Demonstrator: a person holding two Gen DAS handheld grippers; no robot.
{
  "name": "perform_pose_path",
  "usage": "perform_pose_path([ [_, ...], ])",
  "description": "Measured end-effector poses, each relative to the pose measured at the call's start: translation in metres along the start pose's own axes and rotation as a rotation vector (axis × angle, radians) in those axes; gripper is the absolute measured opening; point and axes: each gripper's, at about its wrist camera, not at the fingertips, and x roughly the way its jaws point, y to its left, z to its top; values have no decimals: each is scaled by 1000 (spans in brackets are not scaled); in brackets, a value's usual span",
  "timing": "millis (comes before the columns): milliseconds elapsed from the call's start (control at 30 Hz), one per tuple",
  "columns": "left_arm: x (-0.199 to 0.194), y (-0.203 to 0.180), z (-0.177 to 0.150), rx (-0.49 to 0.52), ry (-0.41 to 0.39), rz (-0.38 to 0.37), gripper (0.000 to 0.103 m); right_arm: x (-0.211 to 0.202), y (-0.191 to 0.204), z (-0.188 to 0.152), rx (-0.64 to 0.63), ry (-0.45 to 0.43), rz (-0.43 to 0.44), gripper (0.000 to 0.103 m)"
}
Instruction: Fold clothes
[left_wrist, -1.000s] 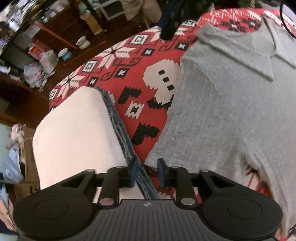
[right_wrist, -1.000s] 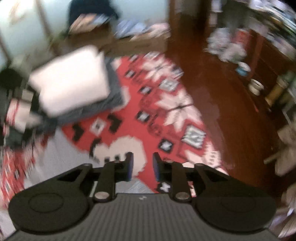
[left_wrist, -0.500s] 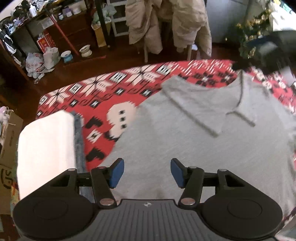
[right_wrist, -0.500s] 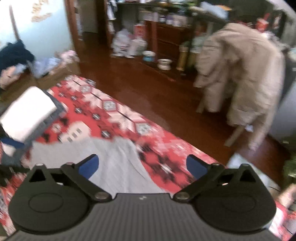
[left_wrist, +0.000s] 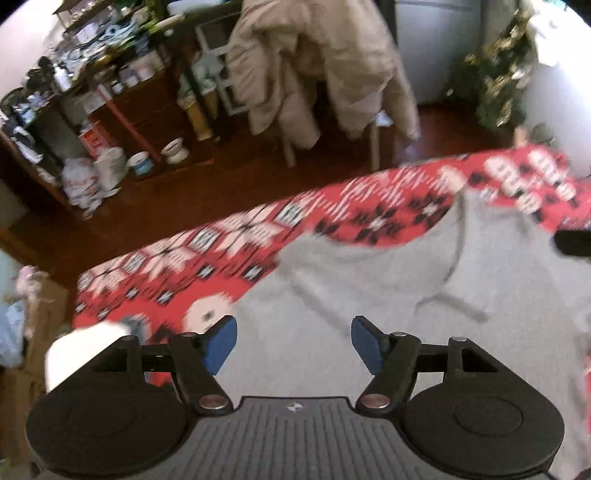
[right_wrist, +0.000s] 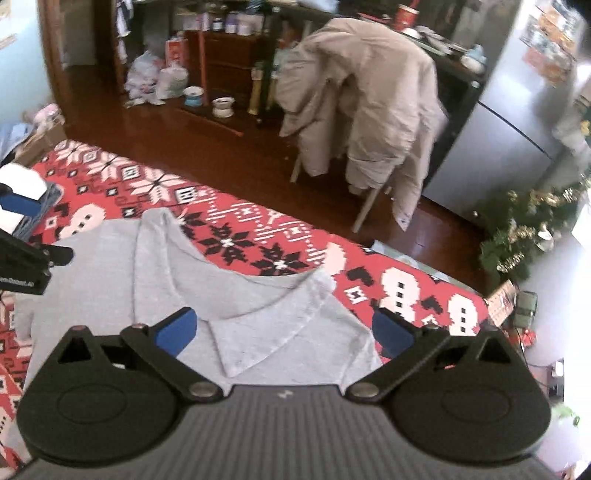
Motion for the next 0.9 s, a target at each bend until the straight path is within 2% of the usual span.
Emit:
perform_pose_path([
  [100,-1,-16,15,51,-40,3,68,0,-12,10,52,11,-37,102],
  [167,-2,-23,22,66,-73,19,74,1,-20,19,77,-4,-51,102],
  [233,3,-23,27,9,-73,-24,75,1,-27,28,108,-37,-71,102],
  [300,15,-22,31,-62,-31,-95,74,3,-34,35,136,-24,-69,102],
  [333,22,-23,31,-78,-10,-110,67,6,-37,38,151,-14,-62,102],
  [367,28,-24,32,-95,10,-125,51,9,-40,40,165,6,-45,102],
  [400,35,-26,32,-106,31,-137,41,13,-43,42,180,26,-28,102],
  [467,50,-29,31,-115,74,-154,0,21,-46,43,194,37,0,100],
  [533,63,-30,29,-131,91,-181,0,30,-46,40,213,20,38,81],
  [600,75,-28,28,-144,97,-235,0,51,-44,35,267,68,75,32],
  [667,85,-27,30,-153,89,-279,0,77,-41,29,307,113,128,16],
  [767,101,-29,34,-145,83,-315,0,110,-26,19,274,114,173,9],
  [900,134,-35,35,-142,116,-336,0,151,2,9,201,125,221,8],
])
